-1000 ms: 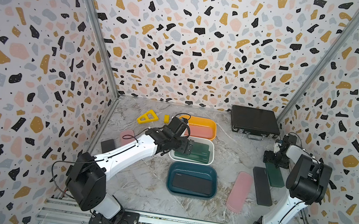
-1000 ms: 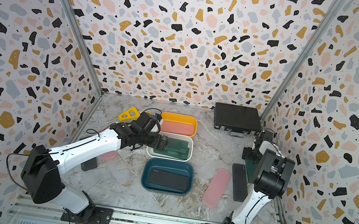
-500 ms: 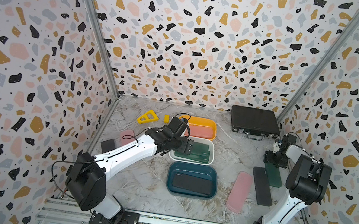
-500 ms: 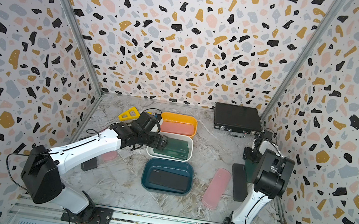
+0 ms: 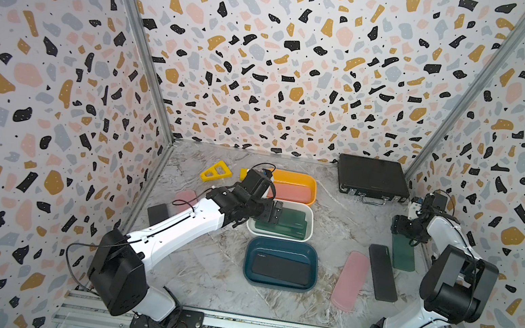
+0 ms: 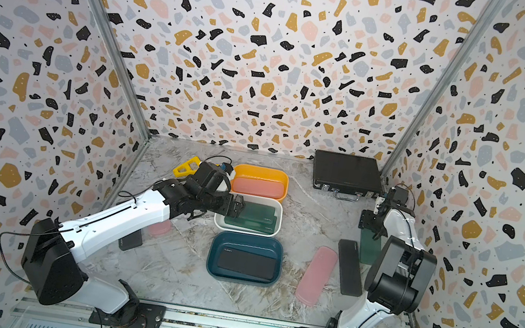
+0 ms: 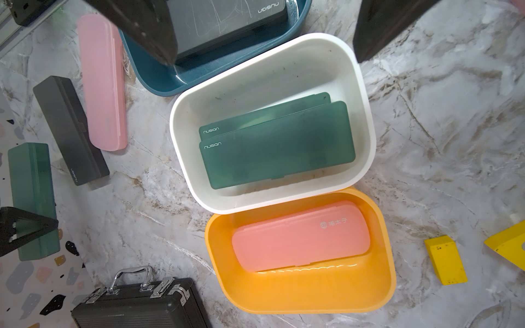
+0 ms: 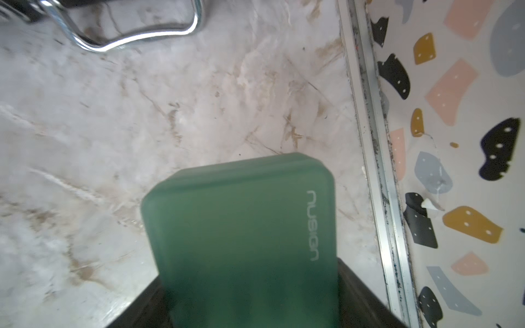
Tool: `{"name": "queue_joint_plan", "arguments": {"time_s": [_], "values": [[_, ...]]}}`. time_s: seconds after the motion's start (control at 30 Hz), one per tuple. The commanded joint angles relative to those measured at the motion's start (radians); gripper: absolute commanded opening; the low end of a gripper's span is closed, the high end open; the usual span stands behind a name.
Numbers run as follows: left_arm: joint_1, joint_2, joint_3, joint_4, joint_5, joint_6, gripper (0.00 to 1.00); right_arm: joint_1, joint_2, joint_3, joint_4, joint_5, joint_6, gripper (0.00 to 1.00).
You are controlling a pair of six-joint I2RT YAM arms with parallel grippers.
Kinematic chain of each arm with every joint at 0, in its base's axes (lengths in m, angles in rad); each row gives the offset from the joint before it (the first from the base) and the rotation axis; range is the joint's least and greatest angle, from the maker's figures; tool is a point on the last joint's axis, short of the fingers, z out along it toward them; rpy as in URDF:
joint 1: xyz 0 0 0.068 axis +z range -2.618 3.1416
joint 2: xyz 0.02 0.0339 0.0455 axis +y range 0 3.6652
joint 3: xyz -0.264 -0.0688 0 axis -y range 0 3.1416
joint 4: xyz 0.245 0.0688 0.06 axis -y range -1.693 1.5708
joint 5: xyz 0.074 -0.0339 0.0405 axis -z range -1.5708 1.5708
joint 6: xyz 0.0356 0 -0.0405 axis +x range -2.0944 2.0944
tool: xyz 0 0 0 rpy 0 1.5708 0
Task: Place the pencil cases by color into the storage box
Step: Pick up the pencil case from the center of the board, then place the pencil case at the storage box.
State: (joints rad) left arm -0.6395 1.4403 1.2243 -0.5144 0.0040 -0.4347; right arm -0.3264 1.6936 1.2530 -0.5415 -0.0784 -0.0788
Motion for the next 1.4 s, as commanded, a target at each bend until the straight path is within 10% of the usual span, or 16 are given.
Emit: {"name": "queue_joint_plan", "arguments": {"time_s": [0.0,0.7,1.37], "values": [[0.008,-0.031,-0.011,0.012,0.023,-0.032,1.0,-0.002,-0.084,-0.035,0.03,-0.111,0.021,0.59],[0.123,-0.16,-0.121,0.025,0.095,-0.111,1.0,0.233,-0.409,-0.193,0.177,-0.443,0.008,0.54],[0.266,-0.218,-0.195,-0.005,0.14,-0.206,1.0,0.793,-0.417,-0.085,0.107,-0.073,-0.305,0.52]]}}
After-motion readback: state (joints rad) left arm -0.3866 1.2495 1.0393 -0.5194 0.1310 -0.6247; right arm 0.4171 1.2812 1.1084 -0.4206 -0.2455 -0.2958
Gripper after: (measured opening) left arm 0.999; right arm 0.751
